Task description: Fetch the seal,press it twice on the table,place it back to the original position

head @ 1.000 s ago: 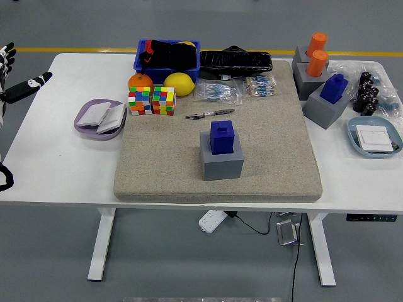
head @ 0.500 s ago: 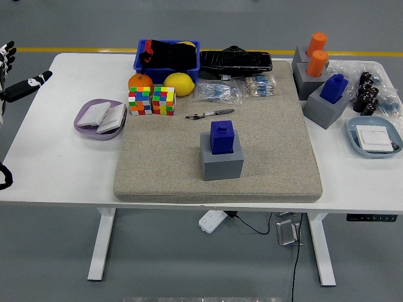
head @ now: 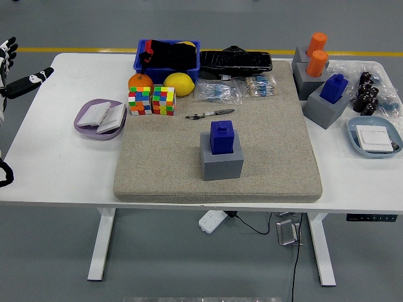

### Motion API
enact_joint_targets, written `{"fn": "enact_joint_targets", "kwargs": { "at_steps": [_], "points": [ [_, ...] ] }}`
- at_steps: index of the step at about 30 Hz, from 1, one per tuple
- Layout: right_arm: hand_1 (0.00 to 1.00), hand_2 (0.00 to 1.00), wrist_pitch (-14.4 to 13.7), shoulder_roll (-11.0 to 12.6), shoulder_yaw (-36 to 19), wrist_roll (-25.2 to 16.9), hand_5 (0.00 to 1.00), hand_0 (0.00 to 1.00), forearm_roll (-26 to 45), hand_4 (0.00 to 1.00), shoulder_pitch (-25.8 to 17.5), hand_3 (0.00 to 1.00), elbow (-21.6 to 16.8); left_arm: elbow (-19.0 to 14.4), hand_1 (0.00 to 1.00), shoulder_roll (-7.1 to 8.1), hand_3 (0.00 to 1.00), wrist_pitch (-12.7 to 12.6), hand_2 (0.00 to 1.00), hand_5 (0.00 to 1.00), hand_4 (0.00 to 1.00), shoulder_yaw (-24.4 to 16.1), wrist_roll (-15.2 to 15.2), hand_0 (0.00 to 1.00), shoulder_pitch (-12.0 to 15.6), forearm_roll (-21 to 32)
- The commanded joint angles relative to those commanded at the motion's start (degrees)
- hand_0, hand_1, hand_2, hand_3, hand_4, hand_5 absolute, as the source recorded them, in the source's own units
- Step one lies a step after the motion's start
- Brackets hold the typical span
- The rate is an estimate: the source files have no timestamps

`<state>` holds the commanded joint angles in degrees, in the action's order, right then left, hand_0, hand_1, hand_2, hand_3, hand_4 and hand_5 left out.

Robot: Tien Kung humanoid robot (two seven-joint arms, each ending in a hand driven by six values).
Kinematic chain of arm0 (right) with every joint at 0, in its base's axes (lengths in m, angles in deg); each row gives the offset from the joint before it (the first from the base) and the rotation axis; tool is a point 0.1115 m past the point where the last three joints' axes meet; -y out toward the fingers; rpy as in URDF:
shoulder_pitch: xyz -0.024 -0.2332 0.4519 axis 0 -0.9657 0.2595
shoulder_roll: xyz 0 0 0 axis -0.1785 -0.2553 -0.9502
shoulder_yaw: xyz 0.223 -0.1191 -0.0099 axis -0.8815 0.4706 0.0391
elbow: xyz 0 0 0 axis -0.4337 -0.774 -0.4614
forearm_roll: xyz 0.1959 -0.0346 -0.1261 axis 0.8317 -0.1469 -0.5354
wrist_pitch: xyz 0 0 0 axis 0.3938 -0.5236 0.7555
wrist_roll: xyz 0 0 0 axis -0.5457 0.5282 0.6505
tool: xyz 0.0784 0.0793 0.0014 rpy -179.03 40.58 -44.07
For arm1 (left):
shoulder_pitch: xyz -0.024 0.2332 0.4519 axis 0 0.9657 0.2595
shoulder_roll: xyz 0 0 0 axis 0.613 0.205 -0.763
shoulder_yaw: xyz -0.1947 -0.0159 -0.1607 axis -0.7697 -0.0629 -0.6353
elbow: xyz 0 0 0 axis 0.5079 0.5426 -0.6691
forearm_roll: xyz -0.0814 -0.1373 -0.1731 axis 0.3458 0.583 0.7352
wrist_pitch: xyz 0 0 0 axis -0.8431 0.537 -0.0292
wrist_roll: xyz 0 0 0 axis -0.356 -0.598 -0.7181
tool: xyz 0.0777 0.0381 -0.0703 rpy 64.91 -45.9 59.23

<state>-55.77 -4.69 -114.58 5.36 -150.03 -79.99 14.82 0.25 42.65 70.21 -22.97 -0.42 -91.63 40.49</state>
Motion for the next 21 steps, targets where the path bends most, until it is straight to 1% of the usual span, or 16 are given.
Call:
{"fn": "enact_joint_targets", "kwargs": {
  "at_steps": [2, 5, 6, 12, 21],
  "points": [
    [0.77, 0.755, 0.0, 0.0, -0.1, 0.0, 0.405, 0.937, 0.0, 0.84, 0.0, 0.675, 0.0, -0.2, 0.998, 0.02, 0.998, 0.3, 0.998, 0.249, 0.933, 0.2, 0.1, 0.962, -0.1, 0.9],
    [0.77, 0.755, -0.1, 0.1, -0.3, 0.1, 0.405, 0.937, -0.1, 0.84, 0.1, 0.675, 0.0, -0.6, 0.998, -0.06, 0.998, 0.3, 0.998, 0.249, 0.933, 0.1, 0.2, 0.962, -0.2, 0.7],
    [0.77, 0.754, -0.1, 0.1, -0.3, 0.1, 0.407, 0.936, -0.1, 0.836, 0.1, 0.673, 0.0, -0.6, 0.998, -0.11, 0.998, 0.3, 0.998, 0.275, 0.925, 0.1, 0.2, 0.962, -0.4, 0.6],
    [0.768, 0.754, -0.2, 0.1, -0.2, 0.1, 0.409, 0.936, 0.0, 0.835, 0.3, 0.673, -0.1, -0.8, 0.998, -0.17, 0.998, 0.2, 0.998, 0.278, 0.924, 0.0, 0.2, 0.962, -0.8, 0.5],
    [0.768, 0.753, -0.2, 0.1, -0.2, 0.2, 0.408, 0.935, -0.1, 0.833, 0.3, 0.671, 0.1, -0.8, 0.998, -0.3, 0.998, 0.3, 0.998, 0.273, 0.925, 0.0, 0.1, 0.962, -0.7, 0.5]
  ]
}}
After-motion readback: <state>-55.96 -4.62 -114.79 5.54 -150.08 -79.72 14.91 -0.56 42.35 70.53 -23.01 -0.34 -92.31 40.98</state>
